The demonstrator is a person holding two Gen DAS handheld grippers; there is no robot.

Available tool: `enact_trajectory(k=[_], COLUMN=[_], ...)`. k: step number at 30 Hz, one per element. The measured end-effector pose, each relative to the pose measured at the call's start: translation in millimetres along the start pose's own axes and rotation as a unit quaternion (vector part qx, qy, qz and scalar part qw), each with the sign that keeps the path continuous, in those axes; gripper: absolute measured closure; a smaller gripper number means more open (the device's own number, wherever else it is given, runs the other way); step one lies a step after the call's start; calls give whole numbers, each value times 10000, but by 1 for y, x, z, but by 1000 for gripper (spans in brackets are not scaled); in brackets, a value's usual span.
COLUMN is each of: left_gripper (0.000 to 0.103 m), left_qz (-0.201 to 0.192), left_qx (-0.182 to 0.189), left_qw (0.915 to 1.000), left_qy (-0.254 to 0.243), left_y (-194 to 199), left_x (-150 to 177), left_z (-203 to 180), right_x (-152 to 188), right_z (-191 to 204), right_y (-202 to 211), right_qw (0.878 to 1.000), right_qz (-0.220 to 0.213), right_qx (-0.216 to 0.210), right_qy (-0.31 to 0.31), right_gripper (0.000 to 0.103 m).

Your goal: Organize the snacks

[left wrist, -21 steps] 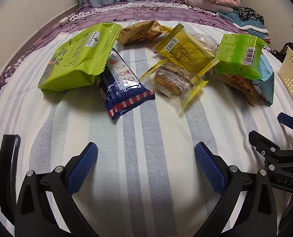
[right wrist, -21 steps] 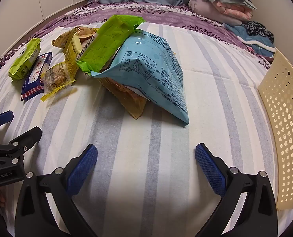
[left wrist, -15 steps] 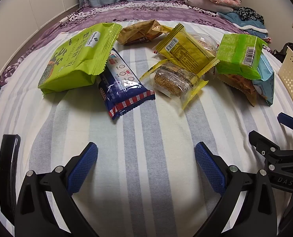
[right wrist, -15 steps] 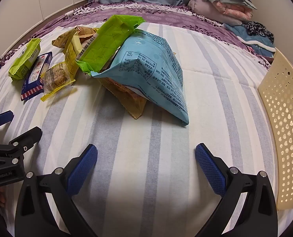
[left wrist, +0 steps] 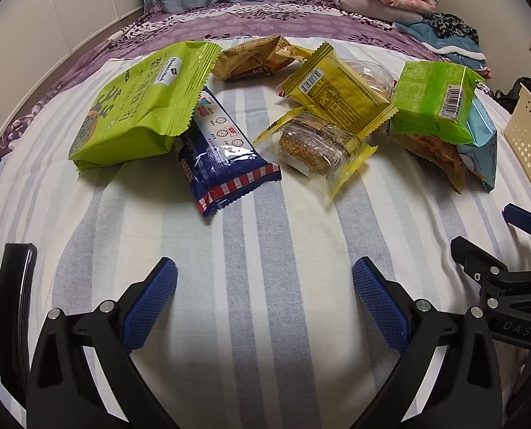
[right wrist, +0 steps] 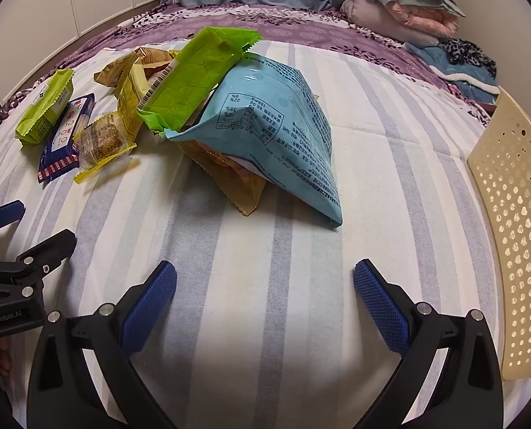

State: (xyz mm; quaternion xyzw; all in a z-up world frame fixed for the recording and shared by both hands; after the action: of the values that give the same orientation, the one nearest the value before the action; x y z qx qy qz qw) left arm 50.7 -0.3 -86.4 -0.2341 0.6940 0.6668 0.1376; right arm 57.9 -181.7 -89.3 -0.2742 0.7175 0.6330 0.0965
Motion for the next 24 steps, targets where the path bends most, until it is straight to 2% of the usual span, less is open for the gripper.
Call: enact_trajectory(k=[24], left_gripper=[2], left_qz=[-7], left_qx=[4], left_qw=[10000], left_qy=[1], left_y=[0], left_x=[0], left_z=[0], right_x=[-1], right_z=[-2], right_y=[-2], right_qw=[10000], right_qz=[-25], right_qx=[-19], right_qy=[-18], right_gripper=[5])
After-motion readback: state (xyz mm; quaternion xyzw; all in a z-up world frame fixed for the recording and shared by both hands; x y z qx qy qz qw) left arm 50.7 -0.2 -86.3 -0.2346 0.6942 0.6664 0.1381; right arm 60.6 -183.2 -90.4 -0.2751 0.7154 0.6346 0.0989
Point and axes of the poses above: each gripper's, at about its wrist camera, not at the fingertips, and y roughly against the way its jaws point, z to its left, x to its underside, the point moved 10 cm from there along -y, roughly the way its jaws point, and after that the axes turned 8 degrees about y, right-handed, at the moved point
